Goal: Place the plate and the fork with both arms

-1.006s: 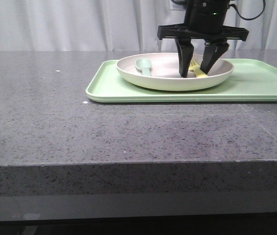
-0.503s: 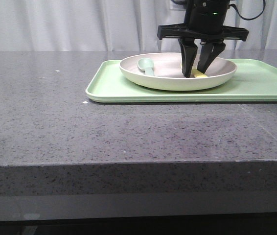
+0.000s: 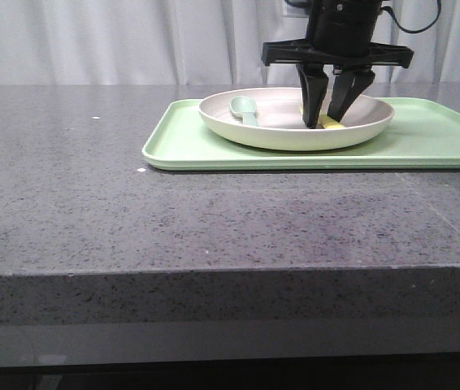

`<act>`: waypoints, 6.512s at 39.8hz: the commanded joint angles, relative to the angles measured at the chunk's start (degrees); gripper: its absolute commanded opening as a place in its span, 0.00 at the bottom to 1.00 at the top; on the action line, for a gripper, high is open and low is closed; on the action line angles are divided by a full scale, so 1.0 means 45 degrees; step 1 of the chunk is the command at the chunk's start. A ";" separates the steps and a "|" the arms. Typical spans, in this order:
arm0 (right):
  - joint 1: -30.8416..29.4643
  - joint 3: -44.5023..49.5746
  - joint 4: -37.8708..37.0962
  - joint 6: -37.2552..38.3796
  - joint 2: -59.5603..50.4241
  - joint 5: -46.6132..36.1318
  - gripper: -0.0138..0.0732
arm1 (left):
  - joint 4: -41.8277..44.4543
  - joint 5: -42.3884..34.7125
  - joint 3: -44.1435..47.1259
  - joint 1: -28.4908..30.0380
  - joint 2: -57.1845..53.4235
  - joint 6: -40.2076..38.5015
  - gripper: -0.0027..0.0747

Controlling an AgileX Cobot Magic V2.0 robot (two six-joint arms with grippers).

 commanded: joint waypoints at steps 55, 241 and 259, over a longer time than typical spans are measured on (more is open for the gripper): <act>-0.1129 -0.0191 -0.0479 -0.0482 -0.4172 0.1589 0.13 | -0.0471 -0.0302 -0.0336 -0.0103 -0.0008 0.0019 0.50; -0.2289 1.5735 0.0523 -0.2269 -2.0213 -0.2916 0.08 | 0.1162 -0.3479 0.2649 0.1001 -0.5777 0.0019 0.01; -0.2289 1.5735 0.0523 -0.2269 -2.0213 -0.2912 0.08 | 0.5857 -0.8729 0.8631 0.1214 -0.9994 -0.5350 0.01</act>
